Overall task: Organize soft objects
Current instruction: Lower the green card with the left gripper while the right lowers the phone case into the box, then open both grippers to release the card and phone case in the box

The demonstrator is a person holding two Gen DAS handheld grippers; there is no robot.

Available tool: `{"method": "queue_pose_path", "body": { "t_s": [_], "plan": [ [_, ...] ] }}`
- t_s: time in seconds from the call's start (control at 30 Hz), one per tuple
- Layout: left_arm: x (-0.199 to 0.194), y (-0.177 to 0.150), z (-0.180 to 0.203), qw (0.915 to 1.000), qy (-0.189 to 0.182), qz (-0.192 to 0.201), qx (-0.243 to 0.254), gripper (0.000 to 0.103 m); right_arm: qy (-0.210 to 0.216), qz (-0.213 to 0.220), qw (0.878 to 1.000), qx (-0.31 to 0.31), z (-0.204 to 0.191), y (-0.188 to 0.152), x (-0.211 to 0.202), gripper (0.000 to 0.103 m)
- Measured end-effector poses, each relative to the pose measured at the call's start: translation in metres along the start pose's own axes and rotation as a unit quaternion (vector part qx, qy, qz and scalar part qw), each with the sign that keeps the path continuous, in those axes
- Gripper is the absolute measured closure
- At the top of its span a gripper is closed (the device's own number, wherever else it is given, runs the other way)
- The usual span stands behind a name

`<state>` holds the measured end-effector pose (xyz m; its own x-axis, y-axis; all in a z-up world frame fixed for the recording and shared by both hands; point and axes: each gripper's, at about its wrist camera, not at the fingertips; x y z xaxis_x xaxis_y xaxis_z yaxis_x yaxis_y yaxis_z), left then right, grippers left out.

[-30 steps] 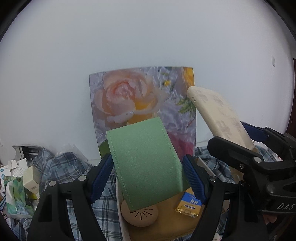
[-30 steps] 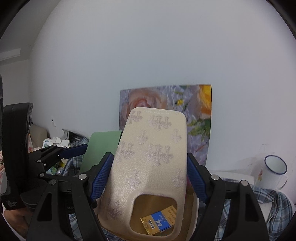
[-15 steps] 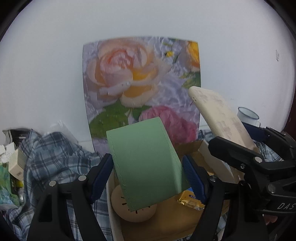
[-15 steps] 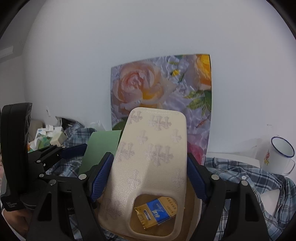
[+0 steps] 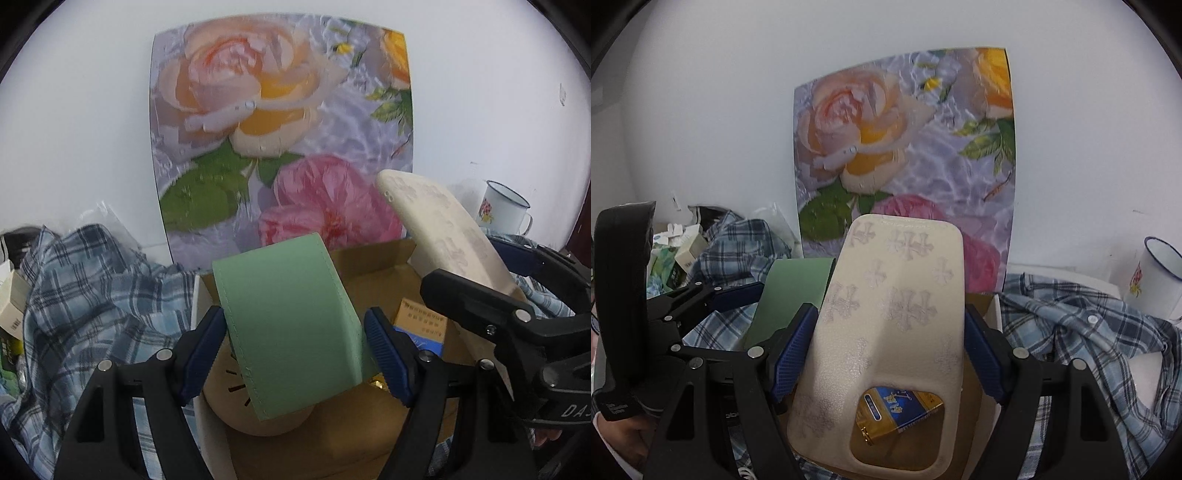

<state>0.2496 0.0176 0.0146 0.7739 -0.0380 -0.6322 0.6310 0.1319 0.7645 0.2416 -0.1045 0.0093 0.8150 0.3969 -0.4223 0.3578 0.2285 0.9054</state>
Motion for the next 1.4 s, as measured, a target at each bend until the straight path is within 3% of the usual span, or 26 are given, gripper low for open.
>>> {"method": "queue_pose_path", "body": {
  "t_s": [0.3,0.37,0.6,0.63,0.7,0.77,1.1,1.4],
  "plan": [
    [0.011,-0.001,-0.002,0.9997,-0.003,-0.025,-0.003,0.024,0.01,-0.034,0.999,0.014,0.005,-0.01,0.016,0.026],
    [0.014,-0.002,-0.001,0.9995,-0.006,-0.032,-0.005,0.024,0.007,-0.04,0.999,0.012,0.005,-0.012,0.018,0.034],
    [0.024,-0.006,-0.001,0.9991,-0.001,-0.042,0.0,0.023,0.008,-0.046,0.999,0.01,0.005,-0.014,0.022,0.034],
    [0.024,-0.006,0.0,0.9991,0.0,-0.043,0.0,0.021,0.006,-0.047,0.999,0.009,0.005,-0.014,0.023,0.032],
    [0.024,-0.007,0.001,0.9992,0.008,-0.04,0.003,0.0,0.0,-0.047,0.999,0.009,0.005,-0.014,0.023,0.021],
    [0.023,-0.007,0.001,0.9995,0.008,-0.031,0.005,0.0,-0.002,-0.044,0.999,0.011,0.006,-0.014,0.023,0.004],
    [0.008,0.001,0.0,0.9998,0.019,0.004,0.006,0.0,-0.007,-0.016,1.0,0.014,0.011,-0.007,0.012,0.001],
    [-0.029,0.016,0.002,0.9986,0.014,0.05,-0.006,0.0,-0.011,0.023,1.0,0.008,0.009,0.008,-0.014,0.001]
  ]
}}
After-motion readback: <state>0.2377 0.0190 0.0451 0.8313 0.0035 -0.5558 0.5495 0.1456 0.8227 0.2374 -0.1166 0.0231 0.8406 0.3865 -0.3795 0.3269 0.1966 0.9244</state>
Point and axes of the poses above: each gripper's, at about its wrist camera, not at the fingertips, and x roughly the way its jaws point, z to its right, y to its top, and after that the axes turned 10 degrees about -x, right-handed
